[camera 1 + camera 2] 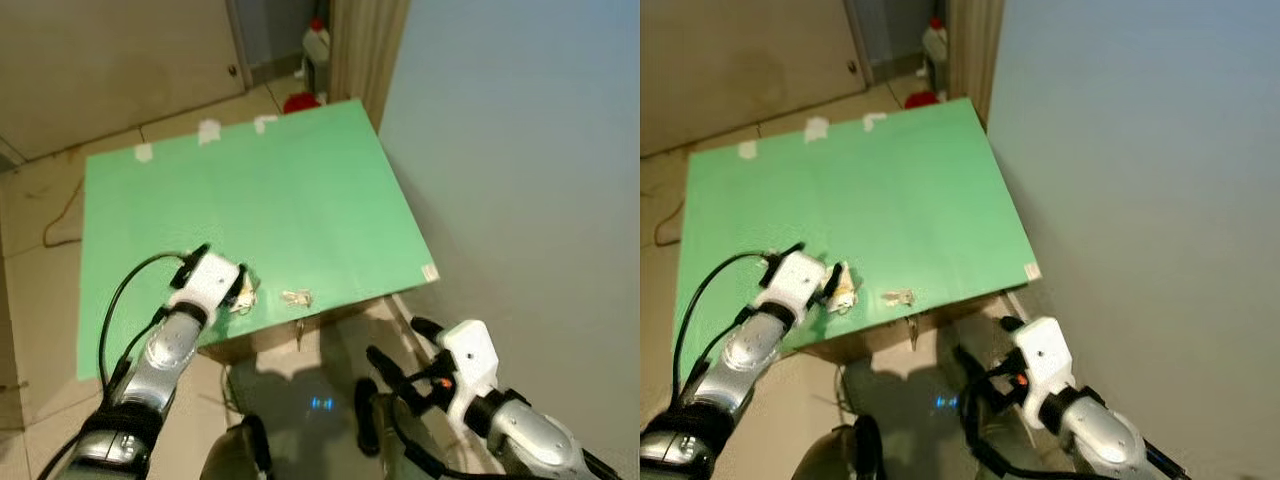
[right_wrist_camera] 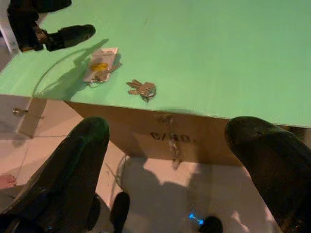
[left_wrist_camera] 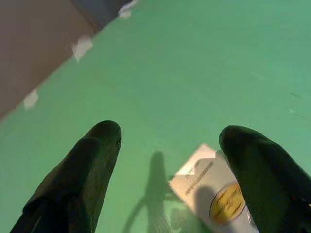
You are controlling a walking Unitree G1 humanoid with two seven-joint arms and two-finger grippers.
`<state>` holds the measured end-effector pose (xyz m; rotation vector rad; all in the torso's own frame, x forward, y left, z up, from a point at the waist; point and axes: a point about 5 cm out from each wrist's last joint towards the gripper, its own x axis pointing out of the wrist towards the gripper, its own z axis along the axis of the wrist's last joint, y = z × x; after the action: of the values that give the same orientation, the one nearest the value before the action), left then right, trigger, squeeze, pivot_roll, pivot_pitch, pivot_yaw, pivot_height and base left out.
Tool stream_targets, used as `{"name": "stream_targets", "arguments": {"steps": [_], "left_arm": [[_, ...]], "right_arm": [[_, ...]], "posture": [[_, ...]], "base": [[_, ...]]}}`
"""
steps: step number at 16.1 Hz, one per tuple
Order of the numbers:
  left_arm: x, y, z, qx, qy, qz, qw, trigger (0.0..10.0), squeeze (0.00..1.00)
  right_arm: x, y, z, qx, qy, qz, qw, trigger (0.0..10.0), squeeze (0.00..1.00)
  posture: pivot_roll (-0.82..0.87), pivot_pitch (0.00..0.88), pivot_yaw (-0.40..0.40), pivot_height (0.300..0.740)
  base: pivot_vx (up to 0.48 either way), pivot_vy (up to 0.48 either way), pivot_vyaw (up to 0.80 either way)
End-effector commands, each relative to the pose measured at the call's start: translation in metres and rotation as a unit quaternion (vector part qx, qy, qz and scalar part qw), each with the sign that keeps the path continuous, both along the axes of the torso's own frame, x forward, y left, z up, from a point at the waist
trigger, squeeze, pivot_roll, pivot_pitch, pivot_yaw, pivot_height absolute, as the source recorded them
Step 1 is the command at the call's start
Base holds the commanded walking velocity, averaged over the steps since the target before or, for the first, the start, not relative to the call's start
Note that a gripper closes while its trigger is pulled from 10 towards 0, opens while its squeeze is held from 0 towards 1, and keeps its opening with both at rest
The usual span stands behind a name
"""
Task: Hang keys on a hook
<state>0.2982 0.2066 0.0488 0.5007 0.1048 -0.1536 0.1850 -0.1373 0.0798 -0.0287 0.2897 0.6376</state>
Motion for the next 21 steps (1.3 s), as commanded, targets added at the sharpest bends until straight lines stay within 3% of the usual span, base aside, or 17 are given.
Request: {"name": "stream_targets", "arguments": {"steps": [1, 3, 5, 7, 9, 10, 13, 16, 21], "left_arm": [[-0.011, 0.012, 0.001, -0.026, -0.015, 0.034, 0.999, 10.0, 0.0], [-0.037, 0.027, 0.021, -0.065, -0.064, 0.083, 0.992, 10.0, 0.0], [-0.064, 0.03, 0.032, -0.084, -0.078, 0.101, 0.988, 10.0, 0.0], [-0.106, 0.031, 0.05, -0.09, -0.095, 0.125, 0.983, 10.0, 0.0], [-0.127, 0.012, 0.061, -0.094, -0.088, 0.104, 0.986, 10.0, 0.0], [-0.137, -0.003, 0.06, -0.105, -0.068, 0.082, 0.989, 10.0, 0.0], [-0.163, -0.023, 0.061, -0.143, -0.012, 0.083, 0.986, 10.0, 0.0], [-0.176, -0.031, 0.061, -0.147, 0.01, 0.09, 0.985, 10.0, 0.0], [-0.18, -0.051, 0.059, -0.164, 0.021, 0.089, 0.982, 10.0, 0.0]], "right_arm": [[0.0, 0.007, -0.012, 0.008, 0.026, 0.01, 1.0, 10.0, 0.0], [0.014, 0.025, -0.034, 0.023, 0.047, 0.032, 0.998, 10.0, 0.0], [0.028, 0.035, -0.045, 0.018, 0.047, 0.04, 0.998, 10.0, 0.0], [0.055, 0.048, -0.055, 0.008, 0.045, 0.04, 0.998, 10.0, 0.0], [0.074, 0.052, -0.061, -0.009, 0.03, 0.021, 0.999, 10.0, 0.0], [0.082, 0.056, -0.062, -0.015, 0.026, 0.013, 0.999, 10.0, 0.0], [0.098, 0.068, -0.061, -0.022, 0.011, 0.004, 1.0, 10.0, 0.0], [0.103, 0.069, -0.064, -0.047, 0.006, -0.006, 0.999, 10.0, 0.0], [0.106, 0.071, -0.065, -0.03, 0.01, -0.017, 0.999, 10.0, 0.0]], "posture": [[-0.27, 0.386, 0.041, 0.74], [-0.18, 0.401, 0.043, 0.74], [-0.07, 0.416, 0.036, 0.74], [0.02, 0.417, 0.03, 0.74], [0.09, 0.4, 0.022, 0.74], [0.12, 0.386, 0.025, 0.74], [0.17, 0.391, 0.029, 0.74], [0.17, 0.396, 0.012, 0.74], [0.16, 0.39, -0.029, 0.74]], "base": [[0.0, 0.0, 0.0], [0.0, 0.0, 0.0], [0.0, 0.0, 0.0], [0.0, 0.0, 0.0], [0.0, 0.0, 0.0], [0.0, 0.0, 0.0], [0.0, 0.0, 0.0], [0.0, 0.0, 0.0], [0.0, 0.0, 0.0]]}}
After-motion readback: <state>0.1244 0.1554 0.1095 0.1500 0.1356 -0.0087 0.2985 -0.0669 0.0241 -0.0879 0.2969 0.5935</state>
